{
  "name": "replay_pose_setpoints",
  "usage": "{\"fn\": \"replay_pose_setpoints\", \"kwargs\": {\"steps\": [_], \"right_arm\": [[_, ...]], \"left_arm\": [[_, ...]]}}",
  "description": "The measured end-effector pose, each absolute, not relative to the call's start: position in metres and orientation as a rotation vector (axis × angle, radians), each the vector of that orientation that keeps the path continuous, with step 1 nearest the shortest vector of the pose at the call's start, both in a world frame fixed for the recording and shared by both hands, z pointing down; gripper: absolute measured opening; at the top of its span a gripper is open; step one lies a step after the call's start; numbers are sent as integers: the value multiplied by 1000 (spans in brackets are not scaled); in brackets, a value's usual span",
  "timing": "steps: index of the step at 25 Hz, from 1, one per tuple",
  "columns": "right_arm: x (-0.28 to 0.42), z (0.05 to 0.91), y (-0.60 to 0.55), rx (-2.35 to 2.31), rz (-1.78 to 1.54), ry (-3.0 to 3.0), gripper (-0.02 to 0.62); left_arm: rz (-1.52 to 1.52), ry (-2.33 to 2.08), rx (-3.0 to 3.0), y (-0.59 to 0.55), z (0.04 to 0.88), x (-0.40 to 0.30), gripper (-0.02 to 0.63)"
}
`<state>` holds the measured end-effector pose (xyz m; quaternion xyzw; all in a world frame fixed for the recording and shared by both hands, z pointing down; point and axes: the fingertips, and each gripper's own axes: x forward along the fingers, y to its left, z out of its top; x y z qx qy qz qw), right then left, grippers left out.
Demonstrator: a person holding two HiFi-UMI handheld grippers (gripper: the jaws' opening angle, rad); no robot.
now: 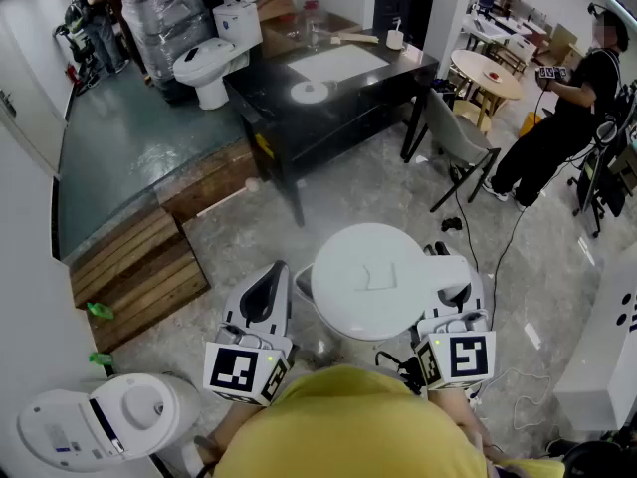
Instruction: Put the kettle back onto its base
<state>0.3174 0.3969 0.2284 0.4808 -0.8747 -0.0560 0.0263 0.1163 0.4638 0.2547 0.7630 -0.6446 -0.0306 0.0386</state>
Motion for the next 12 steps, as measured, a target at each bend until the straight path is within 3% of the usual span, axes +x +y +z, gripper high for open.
{"fn": "replay_pose_setpoints", "kwargs": {"steps": [12], "right_arm": [[349, 225, 385, 1440, -175, -2764, 64]], "left_arm": [[-112, -1987, 2307, 452, 260, 155, 9]]}}
